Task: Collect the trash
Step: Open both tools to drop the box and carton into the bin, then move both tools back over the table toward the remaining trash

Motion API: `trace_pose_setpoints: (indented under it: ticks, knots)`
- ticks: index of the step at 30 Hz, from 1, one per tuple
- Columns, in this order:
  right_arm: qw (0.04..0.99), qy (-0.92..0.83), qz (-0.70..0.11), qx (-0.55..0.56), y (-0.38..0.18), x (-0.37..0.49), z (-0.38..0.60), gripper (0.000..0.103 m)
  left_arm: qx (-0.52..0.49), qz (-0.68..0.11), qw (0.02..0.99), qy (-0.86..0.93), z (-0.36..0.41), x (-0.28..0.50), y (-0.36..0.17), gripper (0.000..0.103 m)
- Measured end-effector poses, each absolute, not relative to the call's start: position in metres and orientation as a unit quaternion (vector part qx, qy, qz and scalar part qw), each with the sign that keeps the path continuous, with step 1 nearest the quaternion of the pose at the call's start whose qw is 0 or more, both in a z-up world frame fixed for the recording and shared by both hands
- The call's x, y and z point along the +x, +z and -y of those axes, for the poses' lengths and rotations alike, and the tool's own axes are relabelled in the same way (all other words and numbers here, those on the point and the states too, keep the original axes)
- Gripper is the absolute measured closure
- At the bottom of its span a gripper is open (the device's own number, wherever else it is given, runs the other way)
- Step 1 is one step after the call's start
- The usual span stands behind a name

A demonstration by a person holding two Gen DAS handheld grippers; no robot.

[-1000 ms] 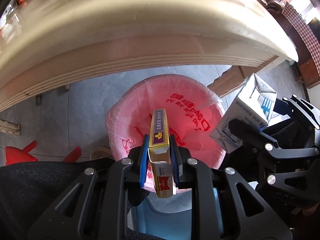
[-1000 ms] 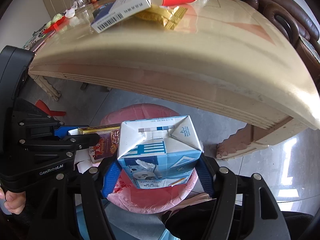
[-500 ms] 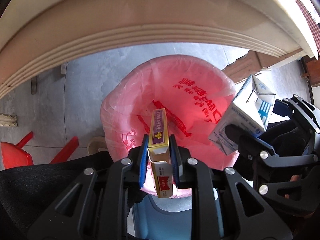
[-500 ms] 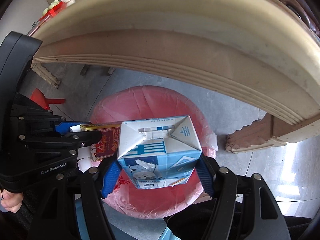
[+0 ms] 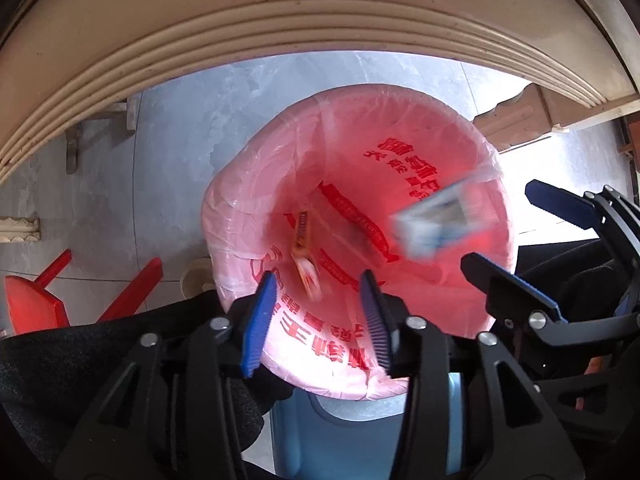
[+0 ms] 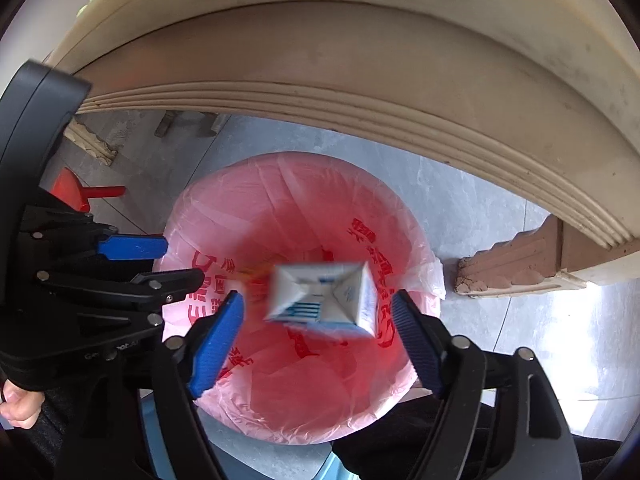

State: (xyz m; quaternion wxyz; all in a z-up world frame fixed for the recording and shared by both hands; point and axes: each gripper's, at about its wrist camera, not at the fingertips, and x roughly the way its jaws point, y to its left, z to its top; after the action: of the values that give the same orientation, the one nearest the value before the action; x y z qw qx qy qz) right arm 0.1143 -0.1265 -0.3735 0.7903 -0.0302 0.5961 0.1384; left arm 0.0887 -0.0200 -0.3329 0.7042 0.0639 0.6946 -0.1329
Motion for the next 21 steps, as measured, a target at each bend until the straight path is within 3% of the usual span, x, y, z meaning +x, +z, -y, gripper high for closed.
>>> trace_pose_setpoints:
  ticks: [4, 21]
  knots:
    - [0.79, 0.133, -0.599, -0.02, -0.3747, 0.115, 0.1327, 0.024, 0.062, -0.696, 0.704, -0.126, 0.0179, 0.0902, -0.3337, 0.05]
    - [0.786, 0.13, -0.604, -0.012, -0.3787, 0.1165, 0.1345, 0.023, 0.062, -0.702, 0.7, -0.118, 0.02, 0.0902, -0.3346, 0.048]
